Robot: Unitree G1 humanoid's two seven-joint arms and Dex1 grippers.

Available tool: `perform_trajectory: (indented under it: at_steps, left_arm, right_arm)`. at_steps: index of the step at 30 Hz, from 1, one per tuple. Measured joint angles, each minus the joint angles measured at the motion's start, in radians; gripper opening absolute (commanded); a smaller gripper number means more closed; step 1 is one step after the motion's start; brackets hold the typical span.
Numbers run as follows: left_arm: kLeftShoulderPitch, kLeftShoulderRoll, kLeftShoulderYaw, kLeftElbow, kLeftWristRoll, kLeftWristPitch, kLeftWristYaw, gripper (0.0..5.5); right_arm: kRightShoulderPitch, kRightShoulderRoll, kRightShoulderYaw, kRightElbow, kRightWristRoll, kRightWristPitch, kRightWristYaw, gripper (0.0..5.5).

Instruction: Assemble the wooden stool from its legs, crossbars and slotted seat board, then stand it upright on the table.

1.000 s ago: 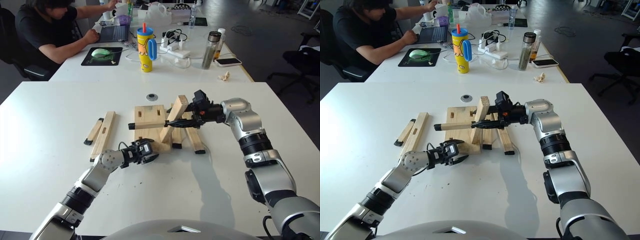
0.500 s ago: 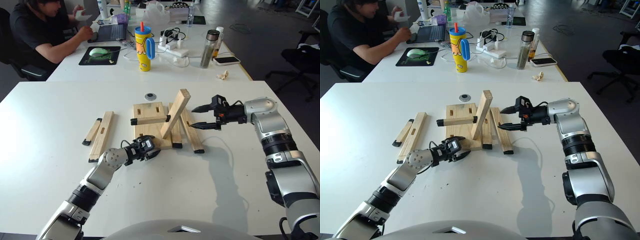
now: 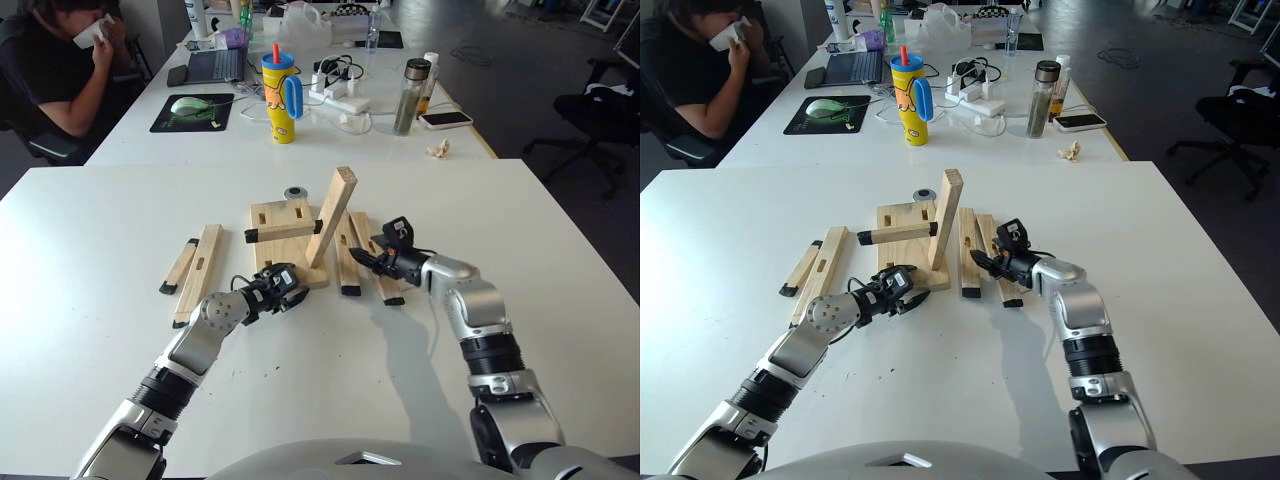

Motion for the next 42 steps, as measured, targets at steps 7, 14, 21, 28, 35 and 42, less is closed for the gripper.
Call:
perform_trajectory:
  at_steps: [7, 14, 21, 28, 35, 42]
  left_arm:
    - [0.006, -0.016, -0.002, -0.035, 0.000, 0.061, 0.008, 3.16]
    - [0.006, -0.020, -0.009, -0.057, 0.001, 0.103, 0.015, 3.16]
    - [0.005, -0.053, -0.027, -0.122, 0.029, 0.231, 0.036, 3.16]
    - [0.000, -0.087, -0.050, -0.153, 0.072, 0.299, 0.050, 3.16]
    - [-0.027, -0.137, -0.073, -0.144, 0.110, 0.355, 0.058, 3.16]
    - [-0.067, -0.183, -0.084, -0.112, 0.116, 0.392, 0.058, 3.16]
  right_arm:
    - [0.016, 0.183, -0.016, -0.169, 0.003, 0.275, -0.226, 3.35]
    - [0.027, 0.210, 0.014, -0.173, -0.062, 0.337, -0.369, 3.35]
    - [0.020, 0.213, 0.022, -0.146, -0.072, 0.320, -0.381, 3.35]
    - [0.017, 0.234, 0.022, -0.101, -0.055, 0.349, -0.380, 3.35]
    - [-0.014, 0.229, 0.022, -0.037, -0.069, 0.316, -0.402, 3.35]
    - [-0.045, 0.206, 0.033, 0.031, -0.093, 0.267, -0.403, 2.34]
